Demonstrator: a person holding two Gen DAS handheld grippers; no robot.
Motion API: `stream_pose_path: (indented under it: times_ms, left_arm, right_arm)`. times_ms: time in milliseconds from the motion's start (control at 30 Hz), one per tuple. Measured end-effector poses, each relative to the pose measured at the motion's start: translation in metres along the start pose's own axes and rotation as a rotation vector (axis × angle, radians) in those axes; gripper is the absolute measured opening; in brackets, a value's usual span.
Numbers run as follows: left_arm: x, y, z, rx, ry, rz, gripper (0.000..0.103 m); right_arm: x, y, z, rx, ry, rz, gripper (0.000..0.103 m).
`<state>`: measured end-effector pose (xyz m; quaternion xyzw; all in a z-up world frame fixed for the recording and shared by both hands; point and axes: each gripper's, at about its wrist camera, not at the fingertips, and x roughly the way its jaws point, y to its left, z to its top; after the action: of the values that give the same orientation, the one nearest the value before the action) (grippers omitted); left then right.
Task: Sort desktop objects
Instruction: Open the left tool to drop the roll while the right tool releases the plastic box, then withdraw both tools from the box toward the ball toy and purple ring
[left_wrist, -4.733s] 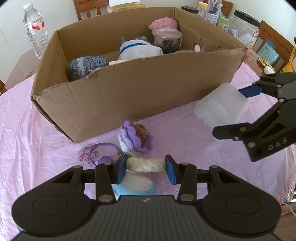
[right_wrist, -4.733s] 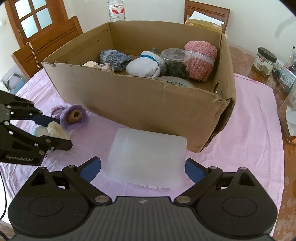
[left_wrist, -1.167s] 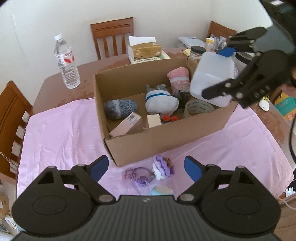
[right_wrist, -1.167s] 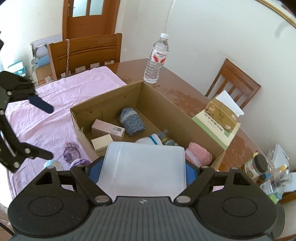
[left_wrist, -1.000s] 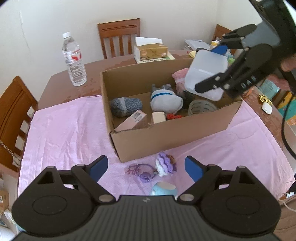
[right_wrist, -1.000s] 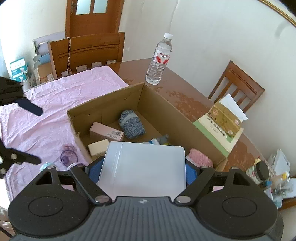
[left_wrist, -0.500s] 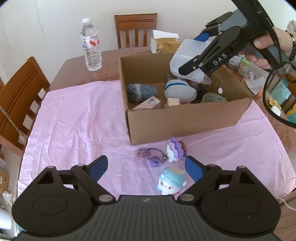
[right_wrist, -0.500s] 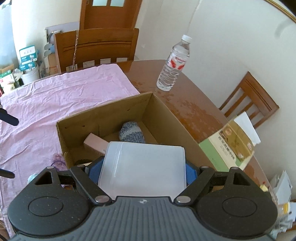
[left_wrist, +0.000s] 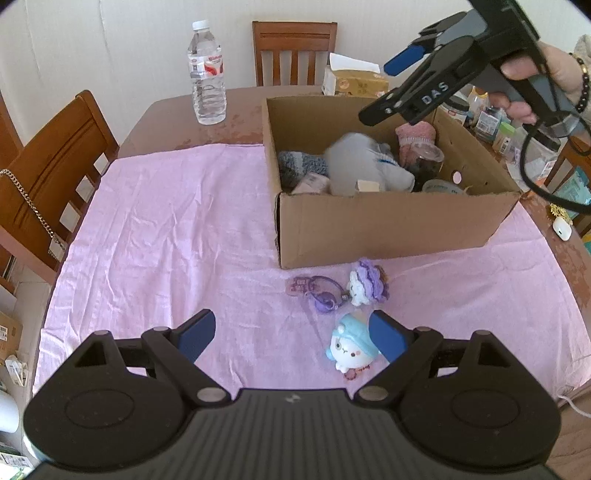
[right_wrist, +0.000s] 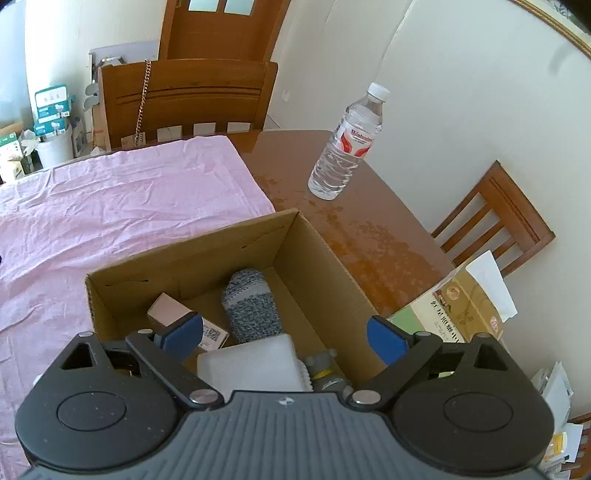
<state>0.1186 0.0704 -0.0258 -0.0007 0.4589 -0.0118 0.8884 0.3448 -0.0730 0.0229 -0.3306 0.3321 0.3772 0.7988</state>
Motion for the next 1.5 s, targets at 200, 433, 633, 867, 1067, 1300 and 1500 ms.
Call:
stream_pose_path:
  times_ms: [200, 433, 633, 867, 1067, 1300, 1500]
  left_arm:
    - [0.004, -0.005, -0.005, 0.020, 0.013, -0.017, 0.090]
    - [0.005, -0.009, -0.008, 0.057, 0.013, -0.033, 0.090]
    - [0.005, -0.010, -0.010, 0.088, 0.009, -0.040, 0.090]
    - [0.004, -0.002, -0.015, 0.073, 0.007, -0.042, 0.090]
    - [0.003, 0.010, -0.021, 0.031, 0.007, -0.044, 0.090]
    - [0.005, 0.020, -0.028, 0.011, 0.015, -0.052, 0.090]
    - [0.009, 0.027, -0.030, -0.001, 0.020, -0.062, 0.090]
  right_arm:
    - [-0.015, 0.009, -0.007, -0.007, -0.012, 0.000, 0.100]
    - [-0.045, 0.029, -0.020, -0.008, -0.059, 0.015, 0.103]
    - [-0.070, 0.050, -0.029, -0.020, -0.093, 0.013, 0.103]
    - [-0.086, 0.074, -0.037, -0.022, -0.108, 0.023, 0.103]
    - [-0.087, 0.099, -0.044, -0.017, -0.088, 0.040, 0.103]
    - [-0.076, 0.127, -0.054, 0.054, -0.055, 0.086, 0.103]
    - [-0.061, 0.145, -0.062, 0.105, -0.009, 0.096, 0.103]
